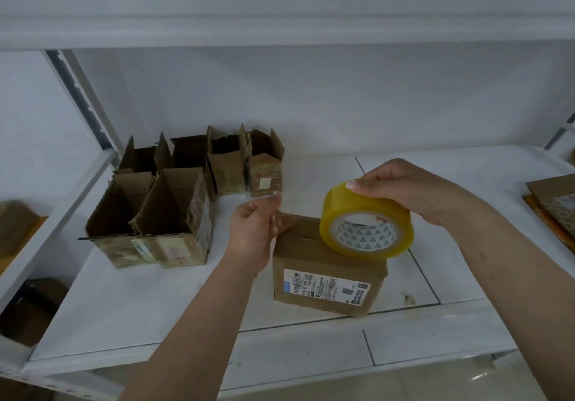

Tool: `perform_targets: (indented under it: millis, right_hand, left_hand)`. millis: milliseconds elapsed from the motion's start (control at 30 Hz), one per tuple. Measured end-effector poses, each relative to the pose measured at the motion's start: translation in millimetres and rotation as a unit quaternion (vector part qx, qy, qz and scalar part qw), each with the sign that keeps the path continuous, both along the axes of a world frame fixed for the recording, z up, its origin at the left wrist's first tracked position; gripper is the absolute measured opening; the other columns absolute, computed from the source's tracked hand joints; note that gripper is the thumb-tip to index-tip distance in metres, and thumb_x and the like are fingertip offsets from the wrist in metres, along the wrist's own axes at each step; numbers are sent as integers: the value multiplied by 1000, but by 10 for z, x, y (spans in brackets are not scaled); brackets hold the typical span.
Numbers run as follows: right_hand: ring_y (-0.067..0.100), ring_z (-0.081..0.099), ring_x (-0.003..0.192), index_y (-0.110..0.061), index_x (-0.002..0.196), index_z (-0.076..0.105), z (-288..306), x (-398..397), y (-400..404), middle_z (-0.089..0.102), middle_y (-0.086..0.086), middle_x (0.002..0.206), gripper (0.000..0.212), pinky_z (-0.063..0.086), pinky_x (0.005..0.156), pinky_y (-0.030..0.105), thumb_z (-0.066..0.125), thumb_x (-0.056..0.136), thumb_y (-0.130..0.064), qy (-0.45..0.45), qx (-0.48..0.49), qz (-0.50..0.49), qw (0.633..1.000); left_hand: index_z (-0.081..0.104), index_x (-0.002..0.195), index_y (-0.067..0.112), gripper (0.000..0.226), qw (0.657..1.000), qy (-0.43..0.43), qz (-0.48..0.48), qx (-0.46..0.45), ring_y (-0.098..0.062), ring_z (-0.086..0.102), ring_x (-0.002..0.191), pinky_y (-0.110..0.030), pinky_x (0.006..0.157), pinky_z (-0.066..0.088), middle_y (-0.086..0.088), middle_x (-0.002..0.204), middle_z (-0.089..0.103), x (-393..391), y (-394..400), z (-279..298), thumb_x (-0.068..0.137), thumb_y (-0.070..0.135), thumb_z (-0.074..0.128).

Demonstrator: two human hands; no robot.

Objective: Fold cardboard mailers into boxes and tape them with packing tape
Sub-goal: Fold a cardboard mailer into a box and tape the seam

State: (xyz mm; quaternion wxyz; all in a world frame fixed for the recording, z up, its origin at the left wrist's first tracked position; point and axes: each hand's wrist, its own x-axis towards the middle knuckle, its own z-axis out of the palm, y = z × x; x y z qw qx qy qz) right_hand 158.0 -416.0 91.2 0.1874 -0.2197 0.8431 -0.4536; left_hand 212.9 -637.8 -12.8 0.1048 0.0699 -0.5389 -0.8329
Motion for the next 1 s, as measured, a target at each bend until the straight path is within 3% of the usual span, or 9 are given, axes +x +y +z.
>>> perform_targets:
  millis: [200,300,467,633,767,1000]
  right_hand:
    - [18,69,61,-3,76,71,-10,53,-254,72,4,68,84,50,59,25,61,51,-83,52,31,-14,998]
    - [20,72,66,-3,84,72,-49,96,-323,73,3,70,82,52,61,25,63,51,-78,37,-3,-23,999]
    - [20,67,59,6,86,65,-90,150,-389,70,17,73,86,51,59,29,65,54,-73,69,-25,-46,996]
    - [17,66,56,2,81,66,-114,175,-439,68,14,69,89,48,56,27,62,49,-81,94,-22,-62,993]
    - [19,68,58,-3,73,66,-170,165,-464,67,2,60,84,50,60,32,62,48,-83,97,-38,-76,992]
    - [14,66,54,-6,72,67,-183,132,-478,66,-3,57,81,48,58,28,62,50,-83,97,-45,-71,992]
  left_hand:
    - [47,39,21,57,978,-26,63,-199,-7,38,41,-35,69,57,2,41,39,117,-392,-205,94,27,60]
    - [46,37,21,59,976,-68,60,-199,-7,37,39,-39,72,56,5,39,37,187,-431,-367,94,27,60]
    - [45,40,19,57,974,-93,59,-198,-9,37,40,-31,59,50,2,42,38,203,-364,-511,94,28,60]
    - [47,60,5,48,970,-143,32,-193,-15,33,44,-23,46,38,-7,51,35,225,-192,-607,93,39,59]
    - [43,55,16,53,956,-247,-3,-156,-10,27,37,-19,38,22,2,44,35,223,-87,-601,91,53,55]
    - [38,55,21,56,933,-341,-25,-115,-9,24,36,-17,37,18,2,43,32,278,-30,-676,90,64,47]
